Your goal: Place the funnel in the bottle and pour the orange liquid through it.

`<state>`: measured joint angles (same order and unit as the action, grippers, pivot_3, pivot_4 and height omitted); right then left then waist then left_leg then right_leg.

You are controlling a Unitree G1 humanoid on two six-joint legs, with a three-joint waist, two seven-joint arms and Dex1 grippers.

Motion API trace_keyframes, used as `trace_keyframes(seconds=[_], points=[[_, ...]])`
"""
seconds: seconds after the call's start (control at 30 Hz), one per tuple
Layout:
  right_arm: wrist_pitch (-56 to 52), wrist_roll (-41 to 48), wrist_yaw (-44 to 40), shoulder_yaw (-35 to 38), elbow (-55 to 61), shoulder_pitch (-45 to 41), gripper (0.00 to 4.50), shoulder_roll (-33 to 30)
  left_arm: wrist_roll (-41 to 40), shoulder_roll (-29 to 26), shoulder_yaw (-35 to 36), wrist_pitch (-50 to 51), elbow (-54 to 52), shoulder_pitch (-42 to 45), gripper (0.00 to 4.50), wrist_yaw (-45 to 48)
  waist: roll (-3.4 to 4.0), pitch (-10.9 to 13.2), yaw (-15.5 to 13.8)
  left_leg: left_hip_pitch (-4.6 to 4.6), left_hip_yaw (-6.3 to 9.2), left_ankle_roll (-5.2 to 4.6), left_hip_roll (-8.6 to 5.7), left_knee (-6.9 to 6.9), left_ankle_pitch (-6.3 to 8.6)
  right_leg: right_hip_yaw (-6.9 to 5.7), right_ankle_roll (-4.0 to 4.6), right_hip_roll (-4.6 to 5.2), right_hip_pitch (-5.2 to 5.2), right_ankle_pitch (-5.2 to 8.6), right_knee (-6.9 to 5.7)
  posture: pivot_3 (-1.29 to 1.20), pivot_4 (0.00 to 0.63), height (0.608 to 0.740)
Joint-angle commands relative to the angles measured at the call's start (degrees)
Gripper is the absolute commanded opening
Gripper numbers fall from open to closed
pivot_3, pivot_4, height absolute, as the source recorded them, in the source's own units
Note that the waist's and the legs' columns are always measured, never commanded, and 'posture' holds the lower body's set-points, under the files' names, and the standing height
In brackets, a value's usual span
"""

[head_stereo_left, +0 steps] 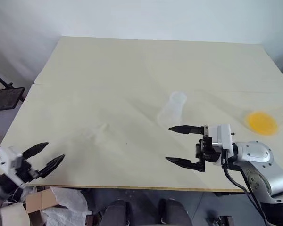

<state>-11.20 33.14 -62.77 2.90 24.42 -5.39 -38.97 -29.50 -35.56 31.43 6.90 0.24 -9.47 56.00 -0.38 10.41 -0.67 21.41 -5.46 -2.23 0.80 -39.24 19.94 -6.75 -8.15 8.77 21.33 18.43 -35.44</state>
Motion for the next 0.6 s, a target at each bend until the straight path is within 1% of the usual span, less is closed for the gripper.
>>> trace_keyframes(seconds=[0.03,0.17,0.27,0.43,0.6], points=[[0.4,0.3,0.4,2.6,0.9,2.2,4.5,-1.1,1.5,0.8,-4.5,0.5,0.0,4.1,4.47,-2.6,0.01,0.0,0.1,0.0,-0.04,0.0,0.0,0.02,0.0,-0.07,0.0,-0.03,0.01,0.0,-0.02,0.0,0.15,0.74],[1.2,-0.6,2.1,3.9,1.9,5.3,4.5,-0.5,4.5,1.7,-8.5,-0.4,6.2,12.0,4.47,-6.1,-0.01,0.0,0.0,-0.01,-0.08,0.0,0.02,0.02,-0.01,-0.13,0.0,-0.13,0.04,0.0,-0.08,0.0,0.15,0.74],[1.7,-1.1,3.6,4.6,2.9,7.7,4.5,-0.1,5.7,2.1,-11.5,-0.6,8.5,15.1,3.88,-5.9,-0.03,0.0,0.2,-0.03,-0.14,0.0,0.02,0.02,-0.01,-0.13,0.0,-0.15,0.06,0.0,-0.09,0.0,0.15,0.74],[2.6,-1.6,5.9,5.3,4.4,10.7,4.5,0.5,5.7,1.9,-13.8,-0.5,10.1,16.9,2.3,-5.4,-0.03,0.0,0.6,-0.03,-0.18,0.0,0.03,0.03,-0.01,-0.13,0.0,-0.16,0.09,0.0,-0.09,0.0,0.15,0.74],[3.5,-2.3,7.0,5.2,4.5,11.5,4.5,1.1,4.5,1.0,-14.2,0.8,8.1,16.5,0.77,-4.4,-0.03,0.0,0.6,-0.05,-0.18,0.0,0.04,0.03,-0.01,-0.11,0.0,-0.16,0.08,0.0,-0.09,0.0,0.15,0.74]])
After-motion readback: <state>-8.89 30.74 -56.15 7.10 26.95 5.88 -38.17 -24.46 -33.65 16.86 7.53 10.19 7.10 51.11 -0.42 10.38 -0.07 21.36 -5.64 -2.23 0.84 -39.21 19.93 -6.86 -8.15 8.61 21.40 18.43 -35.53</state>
